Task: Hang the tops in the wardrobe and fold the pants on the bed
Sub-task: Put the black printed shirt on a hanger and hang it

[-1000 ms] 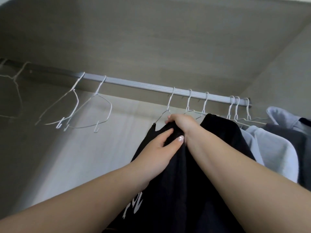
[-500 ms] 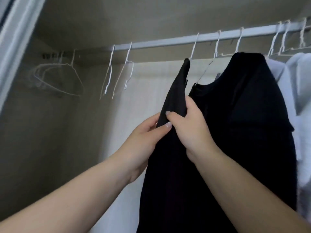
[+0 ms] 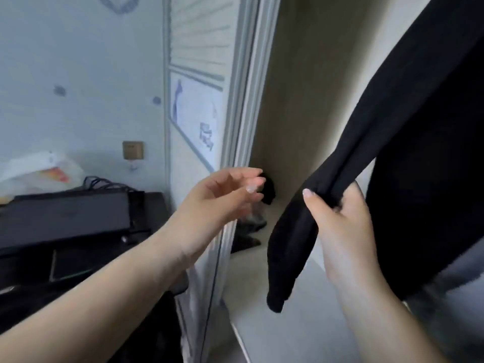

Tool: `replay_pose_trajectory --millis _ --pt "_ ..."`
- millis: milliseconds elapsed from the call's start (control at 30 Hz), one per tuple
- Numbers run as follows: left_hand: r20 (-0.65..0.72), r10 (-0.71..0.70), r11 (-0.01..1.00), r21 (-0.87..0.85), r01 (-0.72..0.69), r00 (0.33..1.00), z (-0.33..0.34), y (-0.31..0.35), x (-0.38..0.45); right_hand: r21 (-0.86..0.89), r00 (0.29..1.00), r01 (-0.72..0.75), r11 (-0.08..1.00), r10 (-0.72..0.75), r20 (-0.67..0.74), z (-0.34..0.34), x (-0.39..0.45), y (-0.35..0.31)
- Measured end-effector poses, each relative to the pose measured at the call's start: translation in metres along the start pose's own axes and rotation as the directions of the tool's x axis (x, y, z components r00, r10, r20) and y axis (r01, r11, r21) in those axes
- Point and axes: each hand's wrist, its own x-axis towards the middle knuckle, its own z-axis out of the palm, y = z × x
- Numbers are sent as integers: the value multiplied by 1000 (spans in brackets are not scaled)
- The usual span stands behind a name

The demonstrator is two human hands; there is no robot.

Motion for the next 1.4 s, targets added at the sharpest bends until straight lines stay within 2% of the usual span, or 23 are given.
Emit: replay_pose_trajectory --millis 67,167,300,433,600,767,867,967,1033,1233,1400 --pt "-112 -68 997 35 72 991 -34 -13 -54 64 978 -130 989 118 171 32 -45 15" --pt "-273 -150 987 16 160 950 -68 -24 -124 148 922 -280 949 223 316 74 -109 27" --pt "-444 -204 973 5 231 872 -107 -17 -219 68 806 -365 929 278 522 120 -192 20" --pt "-616 -191 974 -24 224 764 -150 6 -319 63 722 -353 934 229 653 173 -256 -9" --pt "-820 -154 973 -29 228 552 -205 46 -470 64 529 -412 909 181 829 250 -368 -55" --pt "-955 -82 954 7 299 286 -248 105 -643 32 209 -443 896 68 976 339 -501 -120" --pt "-991 -39 938 8 347 128 -263 136 -732 30 52 -479 877 -6 999 387 -572 -159" --pt "-1000 -3 942 -11 334 -25 -270 156 -806 15 -105 -492 871 -77 991 426 -640 -197" --pt "-996 2 947 -26 320 -87 -271 164 -838 12 -188 -493 870 -120 975 443 -672 -213" --pt "-939 27 961 -69 267 -342 -260 170 -917 -11 -416 -483 876 -218 883 488 -753 -244" --pt "-856 39 967 -99 236 -516 -262 177 -954 -43 -539 -487 872 -262 800 530 -798 -267"
